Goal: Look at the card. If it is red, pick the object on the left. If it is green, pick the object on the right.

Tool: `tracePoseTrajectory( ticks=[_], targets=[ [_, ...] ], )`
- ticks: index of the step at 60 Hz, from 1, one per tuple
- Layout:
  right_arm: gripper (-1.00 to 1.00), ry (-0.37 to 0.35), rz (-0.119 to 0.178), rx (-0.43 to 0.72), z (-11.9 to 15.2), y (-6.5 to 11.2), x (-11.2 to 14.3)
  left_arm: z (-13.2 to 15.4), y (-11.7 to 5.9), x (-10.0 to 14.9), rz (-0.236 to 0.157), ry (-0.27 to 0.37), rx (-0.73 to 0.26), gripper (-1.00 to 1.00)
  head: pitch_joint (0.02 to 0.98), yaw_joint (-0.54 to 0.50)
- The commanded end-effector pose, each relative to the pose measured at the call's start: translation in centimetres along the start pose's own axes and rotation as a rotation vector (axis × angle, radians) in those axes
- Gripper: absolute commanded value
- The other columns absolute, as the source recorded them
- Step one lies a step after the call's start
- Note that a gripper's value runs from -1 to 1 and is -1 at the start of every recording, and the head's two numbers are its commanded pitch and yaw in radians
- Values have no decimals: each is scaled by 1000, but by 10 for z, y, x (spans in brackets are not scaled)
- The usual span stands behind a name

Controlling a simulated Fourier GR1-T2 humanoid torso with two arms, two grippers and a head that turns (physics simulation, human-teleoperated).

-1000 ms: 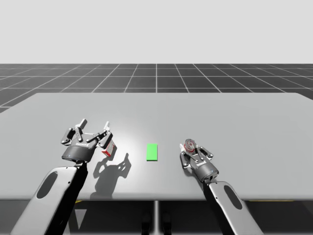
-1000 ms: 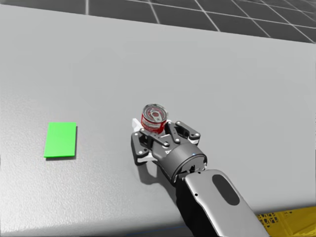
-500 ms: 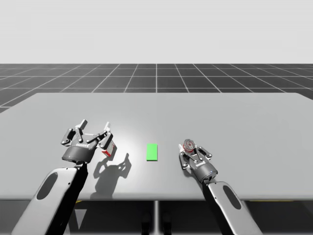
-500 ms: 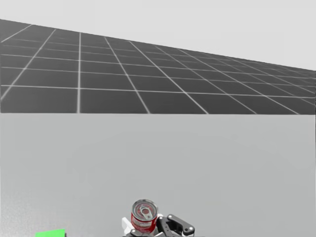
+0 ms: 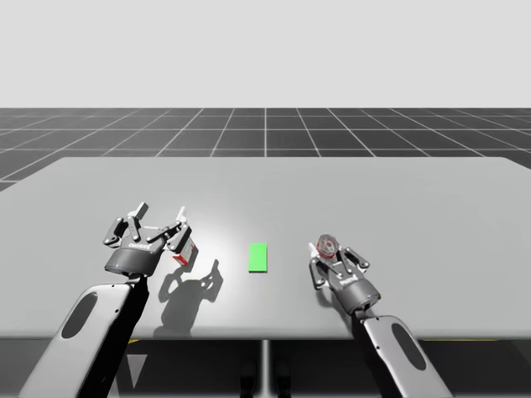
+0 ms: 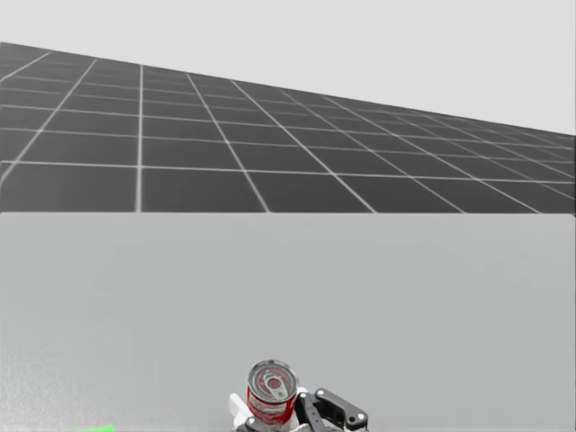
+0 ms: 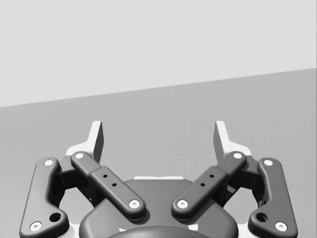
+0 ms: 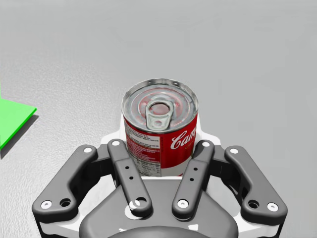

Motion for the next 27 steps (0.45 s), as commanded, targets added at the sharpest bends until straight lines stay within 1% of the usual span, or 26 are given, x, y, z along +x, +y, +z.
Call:
tracePoseTrajectory(
  ticks=[1,2,6,7,12,14,17,18,22,23,27],
  targets=[
    [1000,-130,29,-122,-6,-15,46,0,0,0,2,0,-1,-1000,463,-339],
    [1000,-150,38,-127,-4,-15,54,0,0,0,2,0,-1,-1000,463,-339],
    [1000,-182,54,-137,-2,-17,65,0,0,0,2,0,-2,-1000,466,-340],
    [1000,-206,64,-144,0,-18,74,0,0,0,3,0,-2,-1000,467,-341],
    [1000,-257,81,-156,6,-20,94,0,0,0,3,0,-2,-1000,470,-343],
    [1000,-292,94,-165,10,-21,108,0,0,0,3,0,-2,-1000,471,-345],
    [1000,-315,103,-171,14,-22,118,0,0,0,3,0,-2,-1000,472,-346],
    [1000,-340,113,-180,18,-23,127,0,0,0,2,0,-2,-1000,474,-347],
    [1000,-367,121,-185,23,-23,139,0,0,0,3,0,-3,-1000,475,-348],
    [1000,-389,129,-189,28,-24,147,0,-1,0,3,0,-3,-1000,477,-348],
    [1000,-432,144,-194,38,-23,163,0,-1,0,2,-1,-3,-1000,478,-349]
  ],
)
